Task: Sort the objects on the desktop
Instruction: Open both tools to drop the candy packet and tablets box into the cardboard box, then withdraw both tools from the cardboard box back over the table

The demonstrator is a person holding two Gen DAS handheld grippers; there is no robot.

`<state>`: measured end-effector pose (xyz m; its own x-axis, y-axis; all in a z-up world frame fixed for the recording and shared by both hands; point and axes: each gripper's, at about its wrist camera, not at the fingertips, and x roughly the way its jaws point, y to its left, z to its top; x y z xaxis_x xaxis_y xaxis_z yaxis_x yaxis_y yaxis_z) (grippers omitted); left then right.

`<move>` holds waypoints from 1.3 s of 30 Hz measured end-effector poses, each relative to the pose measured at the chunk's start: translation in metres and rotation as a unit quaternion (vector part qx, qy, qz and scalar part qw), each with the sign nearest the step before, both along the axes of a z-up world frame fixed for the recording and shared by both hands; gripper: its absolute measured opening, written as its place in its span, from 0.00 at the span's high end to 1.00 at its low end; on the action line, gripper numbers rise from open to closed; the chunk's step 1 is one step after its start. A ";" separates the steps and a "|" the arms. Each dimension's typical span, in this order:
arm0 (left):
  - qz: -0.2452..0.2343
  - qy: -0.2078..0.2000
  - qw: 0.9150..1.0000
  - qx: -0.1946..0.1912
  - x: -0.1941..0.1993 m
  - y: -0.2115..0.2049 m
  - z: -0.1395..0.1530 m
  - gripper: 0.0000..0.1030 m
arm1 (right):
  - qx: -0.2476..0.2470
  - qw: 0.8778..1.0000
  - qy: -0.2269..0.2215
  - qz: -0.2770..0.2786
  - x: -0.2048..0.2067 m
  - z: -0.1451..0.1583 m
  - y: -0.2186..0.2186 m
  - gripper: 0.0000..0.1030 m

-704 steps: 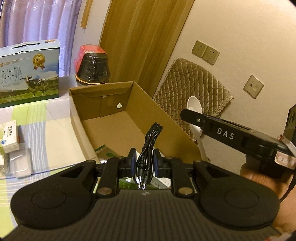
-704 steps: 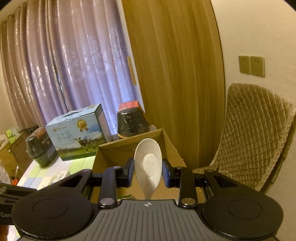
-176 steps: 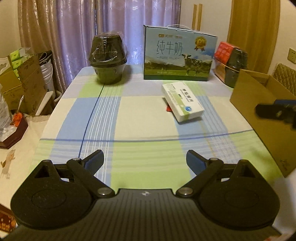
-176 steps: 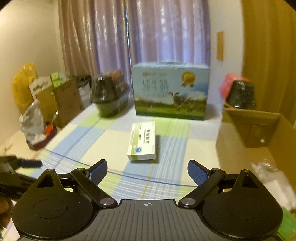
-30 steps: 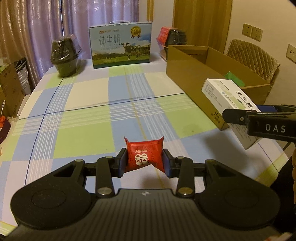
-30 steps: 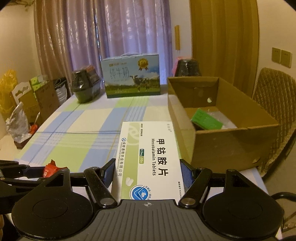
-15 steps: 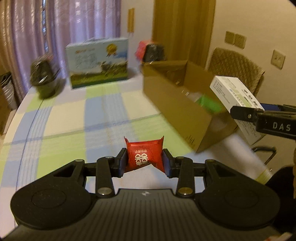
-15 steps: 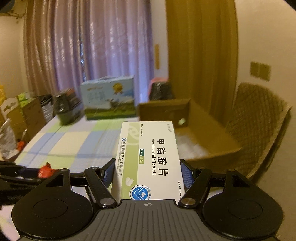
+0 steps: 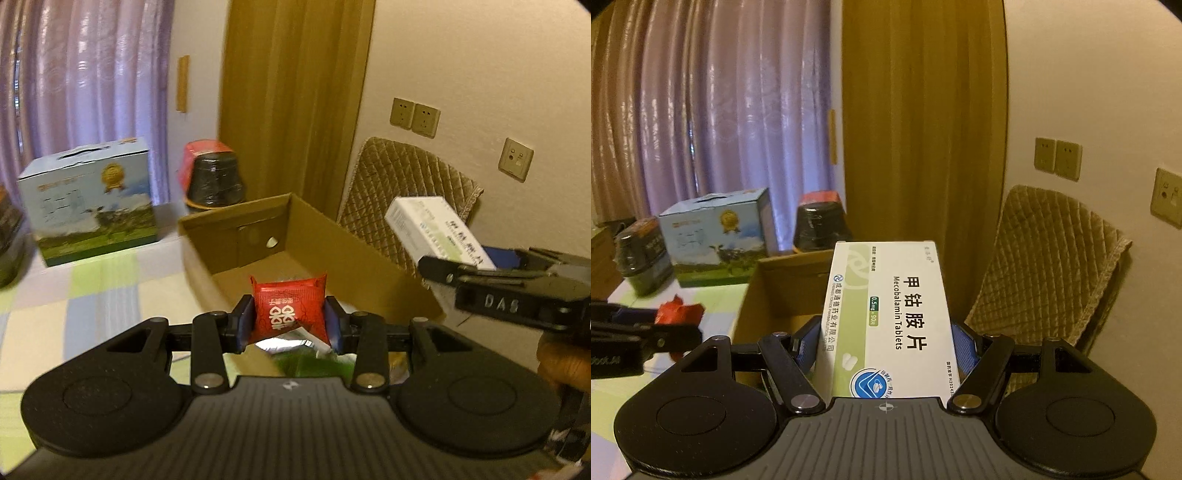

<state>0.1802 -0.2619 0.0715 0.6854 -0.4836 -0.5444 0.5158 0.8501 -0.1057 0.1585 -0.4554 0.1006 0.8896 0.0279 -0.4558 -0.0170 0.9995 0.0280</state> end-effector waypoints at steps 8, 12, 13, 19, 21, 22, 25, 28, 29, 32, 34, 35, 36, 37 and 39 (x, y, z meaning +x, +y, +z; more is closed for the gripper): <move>0.005 0.024 1.000 0.003 0.042 -0.022 -0.025 0.48 | 0.009 1.000 0.011 -0.004 0.015 -0.016 -0.016 0.34; 0.017 0.019 1.000 0.005 0.039 -0.007 -0.026 0.48 | 0.013 1.000 0.016 0.001 0.019 -0.022 -0.015 0.34; 0.020 0.019 1.000 0.009 0.038 -0.003 -0.027 0.48 | 0.015 1.000 0.018 0.003 0.020 -0.023 -0.013 0.34; 0.032 0.022 0.999 0.015 0.029 0.015 -0.027 0.48 | 0.015 1.000 0.021 0.014 0.024 -0.022 0.000 0.34; 0.033 0.023 0.999 0.018 0.027 0.017 -0.026 0.48 | 0.014 0.999 0.021 0.019 0.025 -0.021 0.005 0.34; 0.032 0.024 0.999 0.018 0.026 0.019 -0.025 0.48 | 0.014 0.999 0.020 0.021 0.026 -0.020 0.007 0.34; 0.033 0.022 0.999 0.017 0.025 0.022 -0.023 0.48 | 0.018 0.999 0.019 0.025 0.031 -0.017 0.012 0.34; 0.034 0.024 0.999 0.016 0.025 0.025 -0.023 0.48 | 0.023 0.999 0.015 0.035 0.037 -0.014 0.017 0.34; 0.036 0.024 0.999 0.016 0.024 0.026 -0.024 0.47 | 0.027 0.999 0.014 0.040 0.039 -0.014 0.018 0.34; 0.040 0.024 0.999 0.016 0.023 0.028 -0.024 0.41 | 0.020 0.999 0.008 0.035 0.040 -0.010 0.022 0.25; 0.043 0.024 0.999 0.016 0.020 0.031 -0.024 0.36 | 0.026 0.999 0.006 0.036 0.036 -0.009 0.022 0.23; 0.044 0.025 0.999 0.015 0.019 0.032 -0.024 0.31 | 0.028 0.999 0.007 0.036 0.034 -0.008 0.021 0.22; 0.045 0.026 0.999 0.014 0.018 0.033 -0.024 0.27 | 0.028 0.999 0.007 0.035 0.031 -0.008 0.021 0.20; 0.045 0.029 0.998 0.013 0.016 0.034 -0.024 0.26 | 0.028 0.999 0.008 0.035 0.027 -0.008 0.021 0.19; 0.046 0.030 0.998 0.013 0.012 0.037 -0.023 0.24 | 0.028 0.999 0.009 0.034 0.018 -0.008 0.019 0.16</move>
